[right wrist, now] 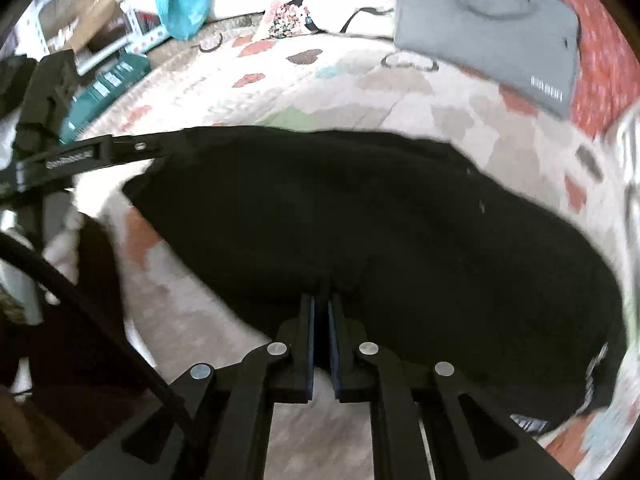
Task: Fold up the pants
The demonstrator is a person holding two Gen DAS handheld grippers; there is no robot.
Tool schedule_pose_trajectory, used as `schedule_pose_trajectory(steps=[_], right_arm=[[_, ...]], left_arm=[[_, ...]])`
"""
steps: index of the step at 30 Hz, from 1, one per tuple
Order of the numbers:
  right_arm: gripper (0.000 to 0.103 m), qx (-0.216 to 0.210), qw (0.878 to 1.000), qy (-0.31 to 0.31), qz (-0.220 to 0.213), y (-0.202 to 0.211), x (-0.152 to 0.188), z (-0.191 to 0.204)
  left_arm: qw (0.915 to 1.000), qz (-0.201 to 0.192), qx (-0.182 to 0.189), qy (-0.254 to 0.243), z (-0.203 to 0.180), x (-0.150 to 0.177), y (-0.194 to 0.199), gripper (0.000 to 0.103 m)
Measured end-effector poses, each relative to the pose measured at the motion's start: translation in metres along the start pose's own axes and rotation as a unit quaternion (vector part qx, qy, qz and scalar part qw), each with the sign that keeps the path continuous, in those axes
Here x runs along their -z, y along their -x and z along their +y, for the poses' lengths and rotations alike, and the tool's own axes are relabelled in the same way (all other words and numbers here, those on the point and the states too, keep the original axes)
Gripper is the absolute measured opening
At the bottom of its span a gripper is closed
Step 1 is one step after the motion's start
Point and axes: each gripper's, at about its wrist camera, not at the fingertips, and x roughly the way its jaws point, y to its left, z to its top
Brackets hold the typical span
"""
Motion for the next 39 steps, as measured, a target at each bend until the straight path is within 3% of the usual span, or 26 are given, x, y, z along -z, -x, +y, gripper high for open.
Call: schedule_pose_trajectory(steps=[4,7,11,13,15,17,18,21,24,27,28,30,31,36,37,39], right_arm=[[0.007,-0.025,0.999,-0.03,0.027,-0.008,0.021,-0.005],[0.011,-0.038,0.998,-0.048,0.032,-0.018,0.027,-0.012],[0.015,-0.084,0.993,-0.083,0.023,0.0,0.027,-0.03],[0.018,-0.076,0.992,-0.1,-0.004,0.023,0.019,-0.047],[0.033,-0.036,0.993,-0.108,-0.037,0.042,-0.002,-0.065],[0.072,0.009,0.993,-0.104,-0.063,0.048,-0.026,-0.076],[0.077,0.02,0.993,-0.095,-0.071,0.043,-0.045,-0.082],[0.078,0.011,0.996,-0.079,-0.036,0.003,-0.091,-0.094],[0.077,0.017,0.998,-0.056,0.005,-0.043,-0.12,-0.101],[0.074,0.026,0.998,-0.029,0.054,-0.079,-0.127,-0.099],[0.052,0.027,0.997,-0.023,0.066,-0.086,-0.126,-0.098],[0.039,0.048,0.996,-0.007,0.079,-0.091,-0.123,-0.093],[0.024,0.051,0.996,-0.006,0.079,-0.09,-0.125,-0.094],[0.006,0.069,0.995,-0.03,0.067,-0.088,-0.14,-0.11],[0.001,0.096,0.993,-0.036,0.062,-0.091,-0.147,-0.115],[0.001,0.15,0.986,-0.052,0.06,-0.096,-0.156,-0.13]], left_arm=[[0.997,0.045,0.061,-0.016,-0.044,0.004,-0.029,0.062],[0.9939,0.068,0.084,-0.022,-0.07,0.013,-0.05,0.062],[0.9916,0.089,0.078,-0.051,-0.094,0.035,-0.071,0.062],[0.9919,0.079,0.066,-0.075,-0.1,0.048,-0.073,0.062],[0.992,0.063,0.054,-0.095,-0.102,0.056,-0.072,0.061],[0.9909,0.049,0.039,-0.119,-0.106,0.064,-0.071,0.062],[0.99,0.045,0.031,-0.13,-0.109,0.067,-0.071,0.061],[0.987,0.029,0.01,-0.158,-0.116,0.075,-0.071,0.062],[0.9854,0.015,0.007,-0.17,-0.115,0.079,-0.07,0.062],[0.984,0.008,0.007,-0.178,-0.114,0.083,-0.07,0.062],[0.9835,0.005,0.006,-0.181,-0.115,0.084,-0.071,0.062],[0.9824,0.002,0.0,-0.187,-0.116,0.086,-0.072,0.062],[0.9817,0.0,-0.003,-0.19,-0.117,0.086,-0.072,0.062],[0.9795,-0.004,-0.014,-0.201,-0.12,0.089,-0.076,0.062],[0.979,-0.004,-0.014,-0.203,-0.121,0.089,-0.076,0.062],[0.9784,-0.004,-0.014,-0.206,-0.121,0.089,-0.076,0.062]])
